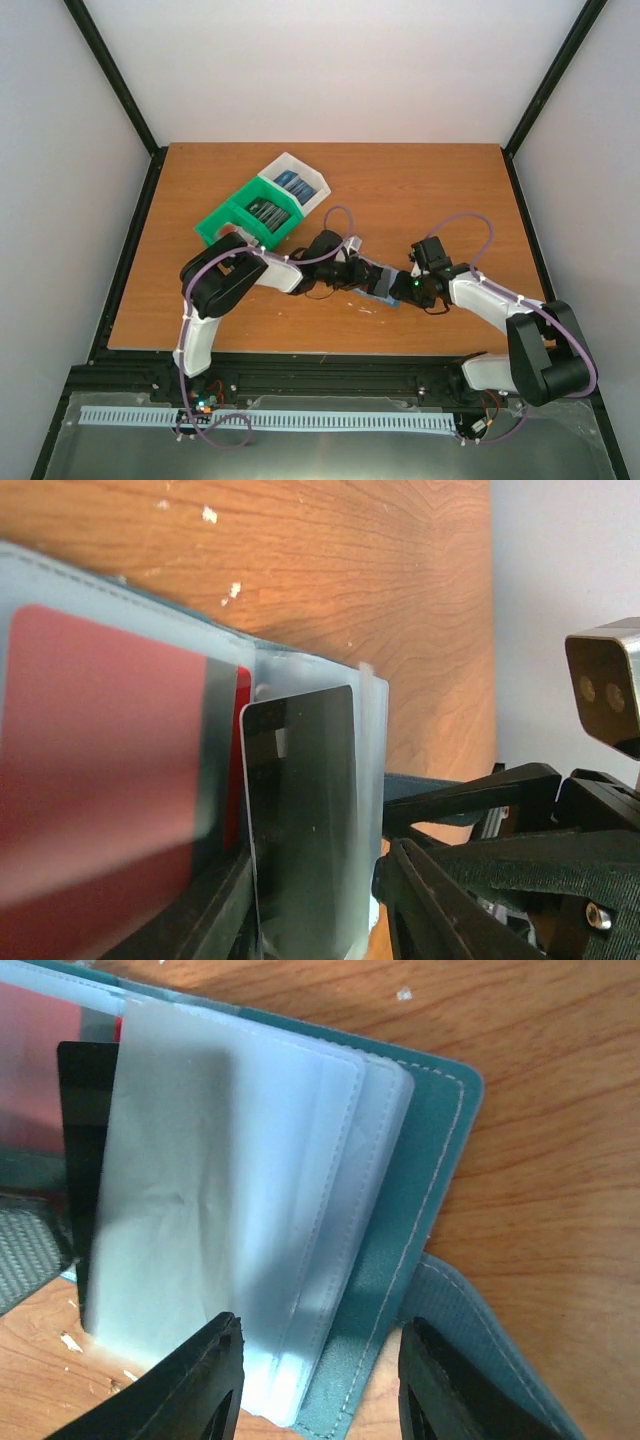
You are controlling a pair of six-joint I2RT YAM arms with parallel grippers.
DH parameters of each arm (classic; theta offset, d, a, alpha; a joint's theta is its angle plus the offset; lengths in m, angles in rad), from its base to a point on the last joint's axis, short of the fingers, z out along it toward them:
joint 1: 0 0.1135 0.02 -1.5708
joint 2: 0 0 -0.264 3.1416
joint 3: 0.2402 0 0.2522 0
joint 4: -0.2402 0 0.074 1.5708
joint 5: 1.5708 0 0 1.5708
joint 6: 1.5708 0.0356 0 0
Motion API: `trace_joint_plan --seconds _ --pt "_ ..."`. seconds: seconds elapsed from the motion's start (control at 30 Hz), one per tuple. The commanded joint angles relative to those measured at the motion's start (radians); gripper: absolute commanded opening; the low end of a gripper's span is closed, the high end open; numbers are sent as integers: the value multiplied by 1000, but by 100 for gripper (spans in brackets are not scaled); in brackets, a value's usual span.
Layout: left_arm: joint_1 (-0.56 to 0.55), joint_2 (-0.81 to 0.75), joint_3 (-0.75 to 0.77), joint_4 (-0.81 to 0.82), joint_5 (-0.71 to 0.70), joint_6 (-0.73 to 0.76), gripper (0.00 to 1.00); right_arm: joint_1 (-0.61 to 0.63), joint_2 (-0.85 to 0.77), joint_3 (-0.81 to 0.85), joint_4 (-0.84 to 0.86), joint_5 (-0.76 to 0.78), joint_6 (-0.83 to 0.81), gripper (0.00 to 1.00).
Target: Put the credit cards into the card holder
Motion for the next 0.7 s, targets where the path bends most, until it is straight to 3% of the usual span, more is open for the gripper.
trace_joint_plan --seconds 0.0,0.33,0.67 --pt "-9 -55 53 -183 -61 110 39 -4 1 31 -33 54 2 44" --pt "-10 -24 135 -286 -58 174 45 -4 53 55 -39 76 -12 42" --pt "-11 31 193 -304 48 235 47 -3 98 80 -19 55 -34 41"
